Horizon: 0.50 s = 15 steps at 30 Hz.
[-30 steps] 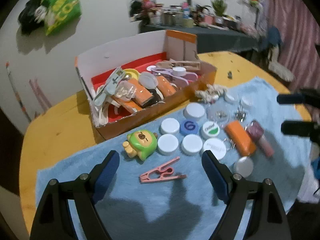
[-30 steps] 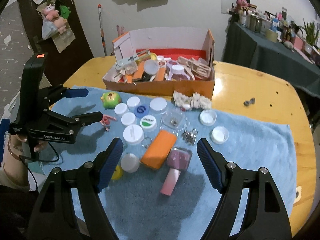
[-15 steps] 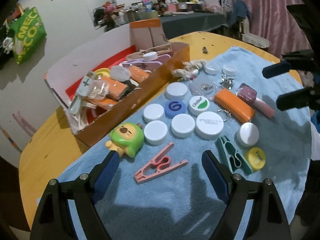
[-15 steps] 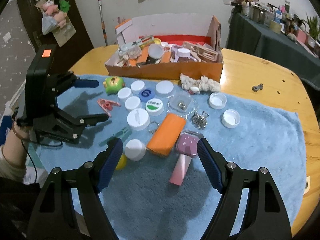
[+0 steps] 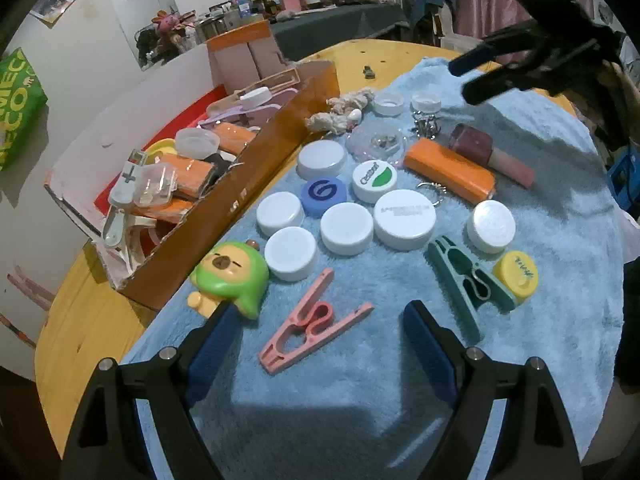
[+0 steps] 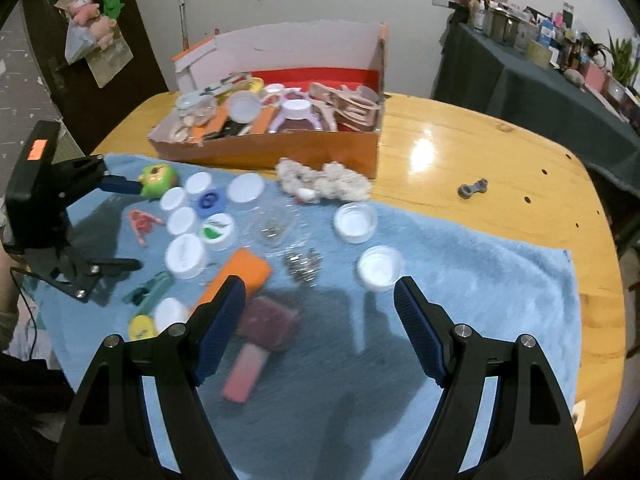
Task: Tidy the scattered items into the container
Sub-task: 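Move the left tool to the pink plastic clip while the right tool approaches a clear round container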
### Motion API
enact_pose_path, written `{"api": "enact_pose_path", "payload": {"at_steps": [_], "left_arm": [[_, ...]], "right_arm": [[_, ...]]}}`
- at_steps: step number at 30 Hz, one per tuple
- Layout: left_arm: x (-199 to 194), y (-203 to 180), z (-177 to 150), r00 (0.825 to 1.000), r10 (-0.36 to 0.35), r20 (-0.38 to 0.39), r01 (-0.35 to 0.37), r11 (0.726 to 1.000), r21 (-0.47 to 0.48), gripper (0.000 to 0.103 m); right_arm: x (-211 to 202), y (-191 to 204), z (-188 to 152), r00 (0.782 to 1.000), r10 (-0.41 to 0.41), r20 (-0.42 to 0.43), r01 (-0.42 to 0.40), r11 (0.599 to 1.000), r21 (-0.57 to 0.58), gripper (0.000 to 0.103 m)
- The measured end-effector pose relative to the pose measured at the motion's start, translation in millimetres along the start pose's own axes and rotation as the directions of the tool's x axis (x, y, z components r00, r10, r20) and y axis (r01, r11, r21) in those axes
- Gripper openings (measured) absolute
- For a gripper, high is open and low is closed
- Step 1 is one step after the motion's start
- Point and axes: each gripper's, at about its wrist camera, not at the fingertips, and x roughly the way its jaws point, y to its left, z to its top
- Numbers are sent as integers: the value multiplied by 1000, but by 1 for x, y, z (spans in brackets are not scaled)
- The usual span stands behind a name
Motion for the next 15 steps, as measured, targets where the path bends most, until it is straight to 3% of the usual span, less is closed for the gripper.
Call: {"api": "enact_pose_path", "payload": {"at_steps": [7,15], "left_arm": [[-2,5,0,998,-59,19,59,998,21,86],[-10,-4,-6,989,-145,38,139,982,129,86]], "right_arm": [[24,-20,7,998,-31,-46,31,999,-7,76],[33,-22,13,998,3,-61,-3,1000,-9,76]]}}
